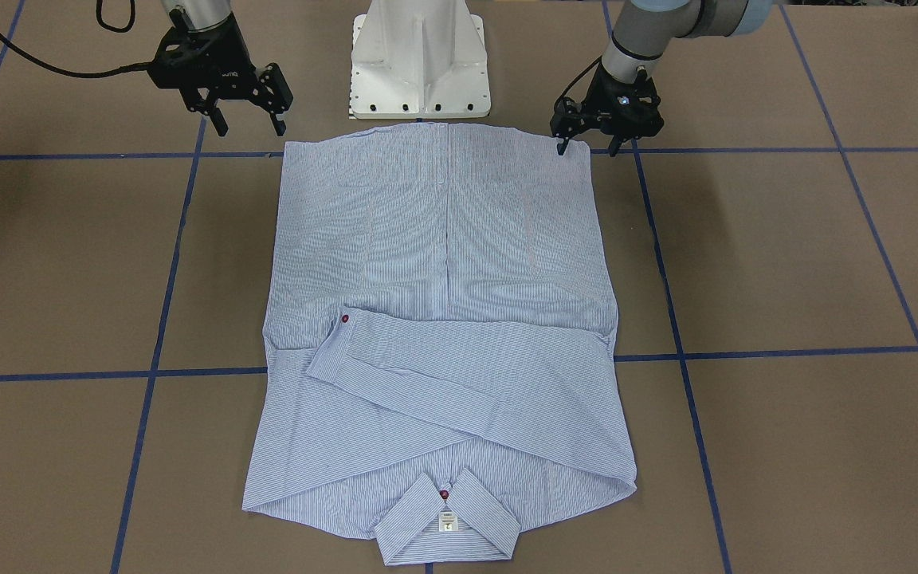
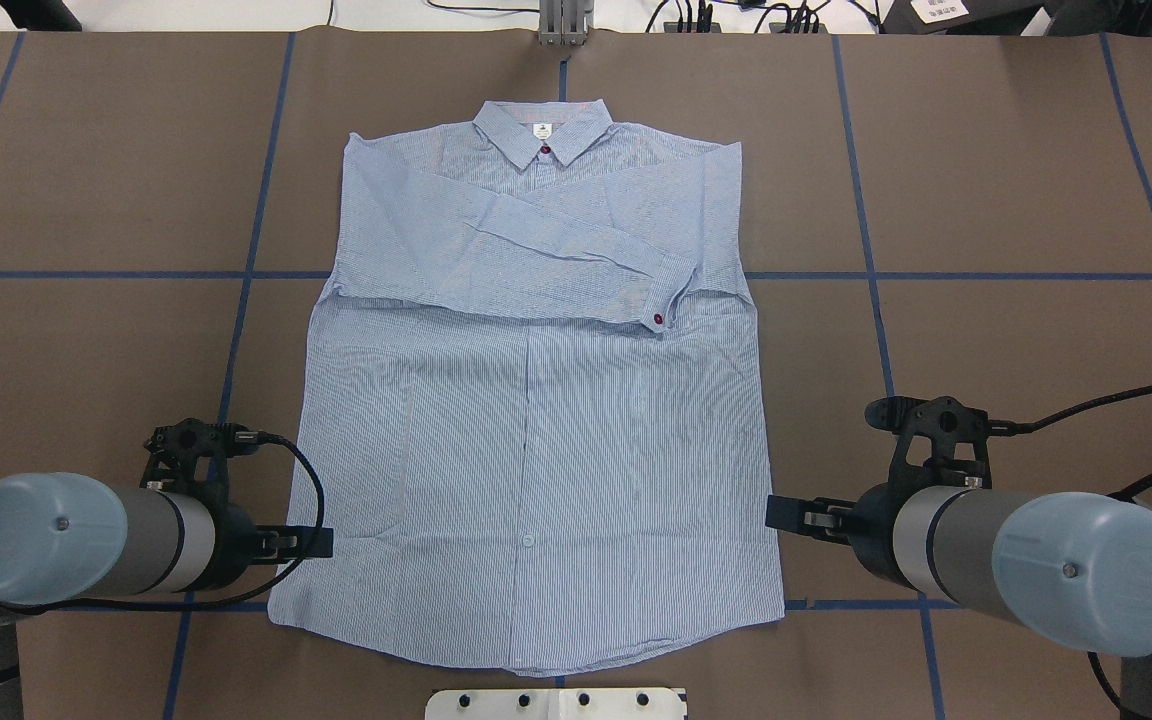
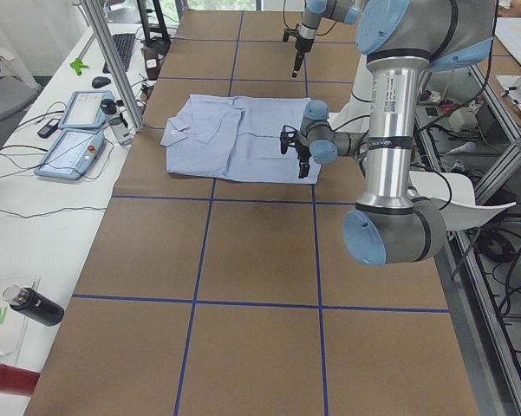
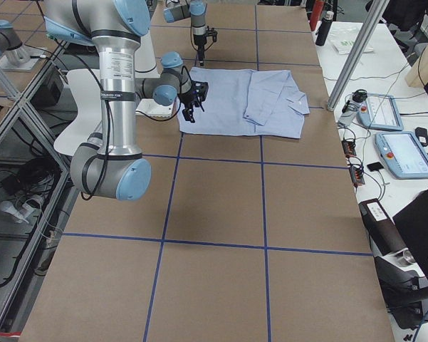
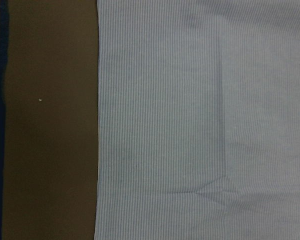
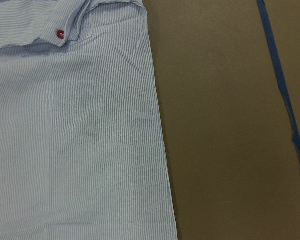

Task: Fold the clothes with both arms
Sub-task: 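Position both grippers at the shirt's side edges near the hem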

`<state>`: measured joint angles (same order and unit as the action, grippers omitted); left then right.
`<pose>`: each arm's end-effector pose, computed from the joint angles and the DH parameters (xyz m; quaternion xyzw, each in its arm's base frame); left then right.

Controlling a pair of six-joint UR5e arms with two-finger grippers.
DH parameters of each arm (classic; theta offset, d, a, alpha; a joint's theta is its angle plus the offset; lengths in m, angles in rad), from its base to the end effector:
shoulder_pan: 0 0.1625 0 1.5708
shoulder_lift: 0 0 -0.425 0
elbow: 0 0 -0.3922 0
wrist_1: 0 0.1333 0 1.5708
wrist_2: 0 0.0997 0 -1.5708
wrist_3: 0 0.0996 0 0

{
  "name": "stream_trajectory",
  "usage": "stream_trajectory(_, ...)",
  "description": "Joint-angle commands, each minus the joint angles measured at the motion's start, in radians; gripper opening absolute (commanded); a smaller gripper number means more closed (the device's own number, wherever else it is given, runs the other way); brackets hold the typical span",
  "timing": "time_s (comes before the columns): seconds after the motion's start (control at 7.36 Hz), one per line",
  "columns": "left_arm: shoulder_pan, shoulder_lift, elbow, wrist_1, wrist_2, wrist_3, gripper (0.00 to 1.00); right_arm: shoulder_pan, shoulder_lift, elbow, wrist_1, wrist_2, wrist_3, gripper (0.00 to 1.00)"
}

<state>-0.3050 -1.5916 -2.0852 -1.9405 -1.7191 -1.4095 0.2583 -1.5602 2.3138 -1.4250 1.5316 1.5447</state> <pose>0.4272 -0.2588 0.3698 0.0359 0.4396 -0.0321 0.8969 -0.3811 -0.2426 0.3030 0.0791 -0.4277 0.1128 0.8934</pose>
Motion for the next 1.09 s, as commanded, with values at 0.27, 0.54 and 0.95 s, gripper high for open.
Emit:
stream_trajectory(0.27,0.024,0.002,0.082,-0.138,-0.008,-0.003,0.71,-0.001,0.000,-0.001,0.000,-0.001,0.000,1.00)
stream_trajectory(0.54,0.038,0.004,0.079,-0.135,-0.010,-0.016,0.68,-0.001,0.000,-0.001,0.000,-0.005,0.000,1.00)
stream_trajectory(0.95,0.049,0.028,0.073,-0.130,-0.022,-0.017,0.68,-0.001,0.000,-0.001,0.000,-0.005,0.000,1.00)
